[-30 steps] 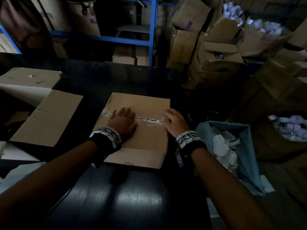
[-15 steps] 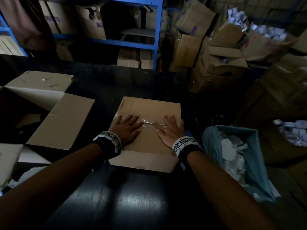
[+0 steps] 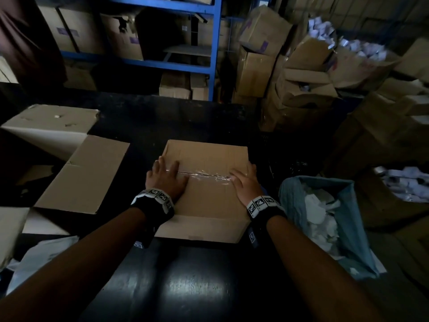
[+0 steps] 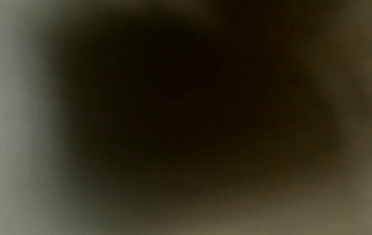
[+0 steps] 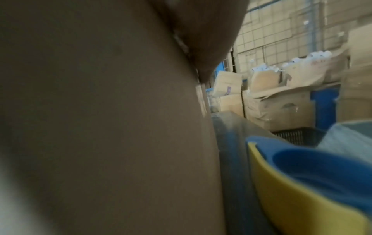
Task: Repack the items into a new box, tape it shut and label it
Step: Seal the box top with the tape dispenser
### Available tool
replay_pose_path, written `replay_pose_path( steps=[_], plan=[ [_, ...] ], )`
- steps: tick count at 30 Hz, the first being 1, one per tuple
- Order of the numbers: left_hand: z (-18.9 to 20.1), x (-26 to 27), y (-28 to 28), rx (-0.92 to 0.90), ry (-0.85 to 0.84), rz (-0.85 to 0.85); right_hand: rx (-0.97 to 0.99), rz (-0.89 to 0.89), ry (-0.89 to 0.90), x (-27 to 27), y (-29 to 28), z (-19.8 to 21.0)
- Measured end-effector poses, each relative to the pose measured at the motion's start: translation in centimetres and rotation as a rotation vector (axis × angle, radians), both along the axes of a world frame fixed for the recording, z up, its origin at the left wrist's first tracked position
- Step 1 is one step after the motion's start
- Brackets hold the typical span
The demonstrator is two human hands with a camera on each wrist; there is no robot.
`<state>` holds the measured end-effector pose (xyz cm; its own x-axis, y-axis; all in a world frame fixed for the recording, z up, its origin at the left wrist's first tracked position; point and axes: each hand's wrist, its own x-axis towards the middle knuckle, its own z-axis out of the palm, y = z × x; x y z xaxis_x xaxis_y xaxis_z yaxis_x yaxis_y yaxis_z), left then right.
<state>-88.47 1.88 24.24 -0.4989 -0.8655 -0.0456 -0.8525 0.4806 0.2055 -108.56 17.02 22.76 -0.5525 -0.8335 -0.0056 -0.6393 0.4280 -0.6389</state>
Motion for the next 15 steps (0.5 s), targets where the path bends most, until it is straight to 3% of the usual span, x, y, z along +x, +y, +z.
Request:
replay_pose_path(
  steps=[4, 8, 15],
  plan=[
    [-0.4, 0.4, -1.0, 0.113, 0.088, 0.119, 0.076, -0.097, -0.130, -0.5, 0.0, -0.1],
    [-0.5, -0.1, -1.8, 0.184, 0.097, 0.189, 0.128, -0.090, -0.119, -0.5, -0.1, 0.0],
    [0.3, 0.6, -1.4, 0.014, -0.225, -0.082, 0.256, -0.119, 0.060, 0.0, -0.3, 1.0]
  ],
)
